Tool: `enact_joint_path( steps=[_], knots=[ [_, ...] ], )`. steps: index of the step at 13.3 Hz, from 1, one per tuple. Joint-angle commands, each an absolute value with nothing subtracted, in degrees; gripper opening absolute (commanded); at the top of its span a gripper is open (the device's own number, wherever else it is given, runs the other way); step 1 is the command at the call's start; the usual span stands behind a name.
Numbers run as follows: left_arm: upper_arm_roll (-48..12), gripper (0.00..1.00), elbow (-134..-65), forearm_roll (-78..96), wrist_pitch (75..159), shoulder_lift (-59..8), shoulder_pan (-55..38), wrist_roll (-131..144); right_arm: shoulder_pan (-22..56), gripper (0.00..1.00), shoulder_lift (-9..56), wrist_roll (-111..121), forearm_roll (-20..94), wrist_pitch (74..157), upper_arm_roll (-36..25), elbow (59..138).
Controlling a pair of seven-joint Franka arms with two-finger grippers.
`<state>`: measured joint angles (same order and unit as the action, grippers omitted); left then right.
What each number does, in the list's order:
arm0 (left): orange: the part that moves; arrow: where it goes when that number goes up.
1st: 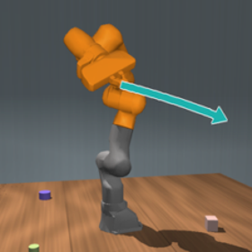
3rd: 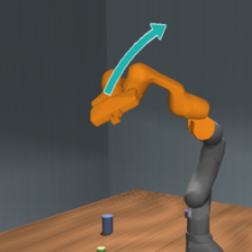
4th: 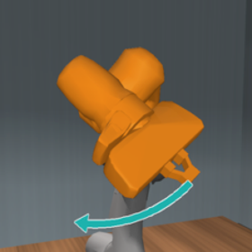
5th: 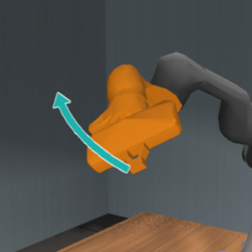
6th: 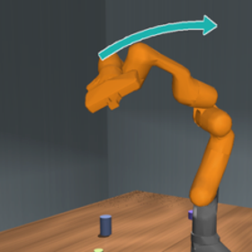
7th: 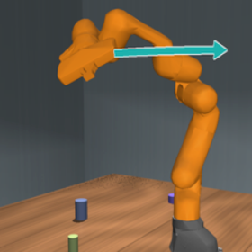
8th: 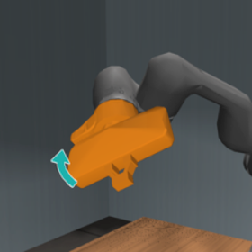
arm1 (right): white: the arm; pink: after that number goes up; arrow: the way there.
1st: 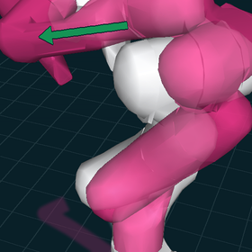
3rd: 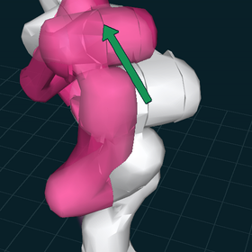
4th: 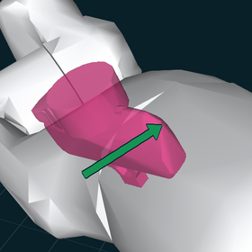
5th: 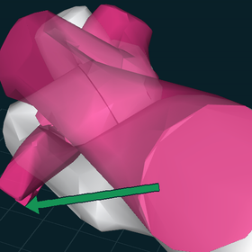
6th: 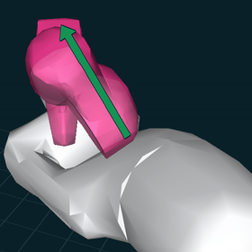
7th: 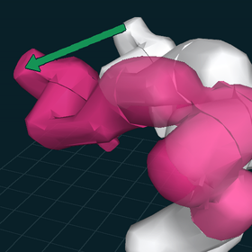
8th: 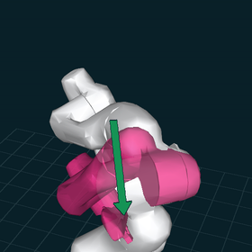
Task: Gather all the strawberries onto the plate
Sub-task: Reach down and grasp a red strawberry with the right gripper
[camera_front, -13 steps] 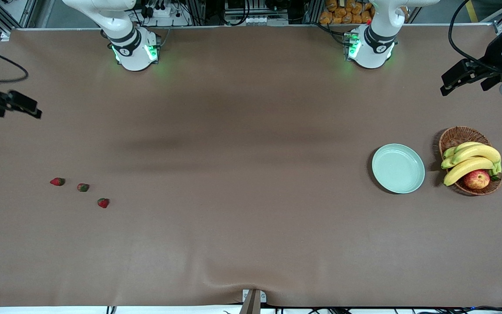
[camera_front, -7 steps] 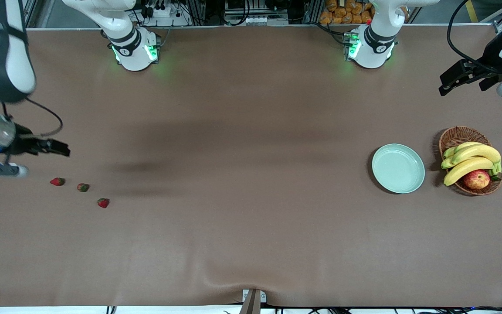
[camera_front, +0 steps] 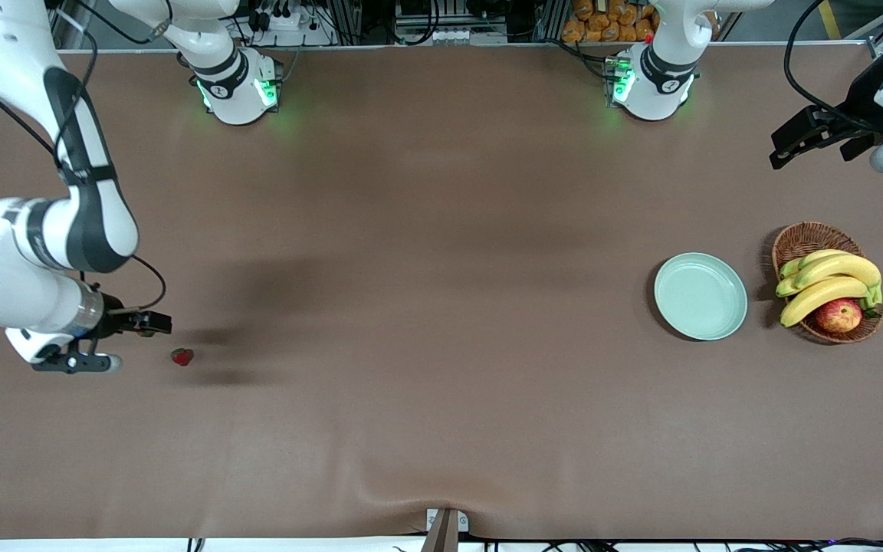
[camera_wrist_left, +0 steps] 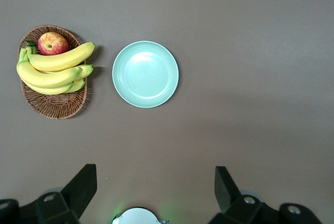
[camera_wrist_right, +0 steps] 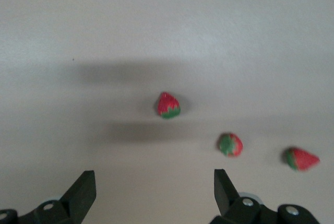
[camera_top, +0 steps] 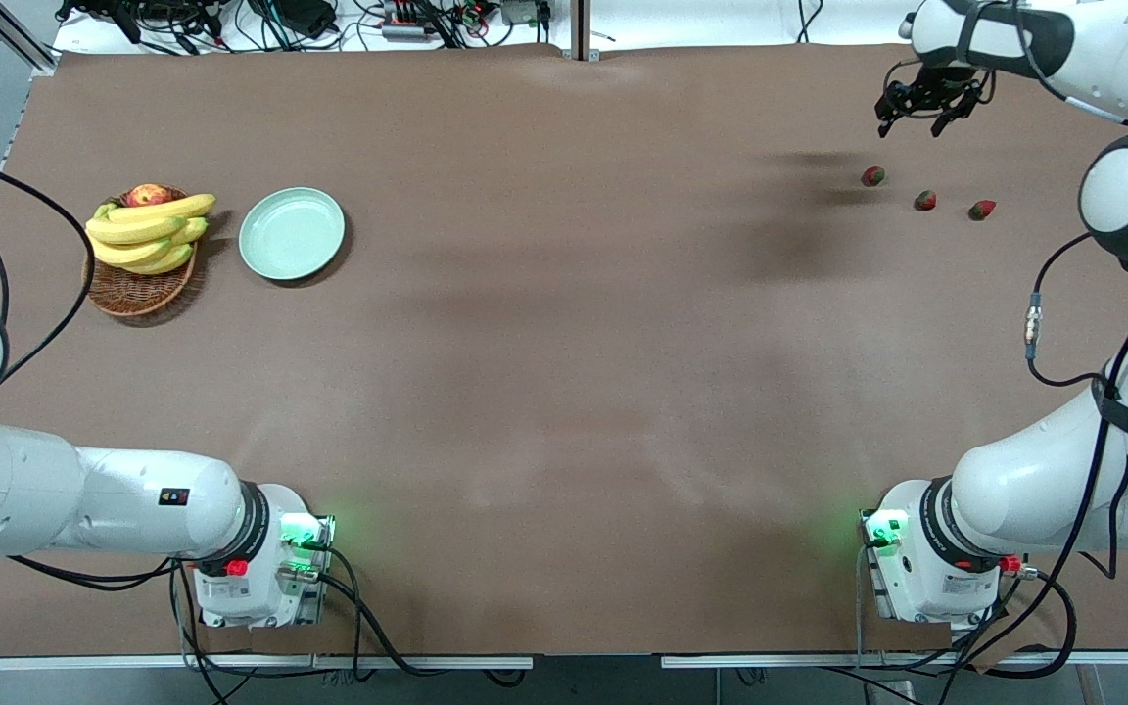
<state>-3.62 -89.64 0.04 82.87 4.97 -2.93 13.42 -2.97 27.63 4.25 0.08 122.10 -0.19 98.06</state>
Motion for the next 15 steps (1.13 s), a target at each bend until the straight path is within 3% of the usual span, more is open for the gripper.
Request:
enact_joint_path(
  steps=[1,7,15],
  knots=[
    [-3.6,1.00,-89.6,1.4,82.2,5.3,-2.5,12.3,-3.0,1.00,33.3,6.9,-1.0,125.1,-0.1,95.1],
    [-3.6,1.00,-91.1,1.4,82.2,5.8,-2.3,12.3,-3.2,1.00,39.2,12.4,-1.1,129.5,-0.1,95.1],
    [-3.6,1.00,-91.6,1.4,82.3,5.7,-2.4,12.3,-3.7,1.00,42.5,15.1,-1.3,136.4,-0.2,95.1]
  ],
)
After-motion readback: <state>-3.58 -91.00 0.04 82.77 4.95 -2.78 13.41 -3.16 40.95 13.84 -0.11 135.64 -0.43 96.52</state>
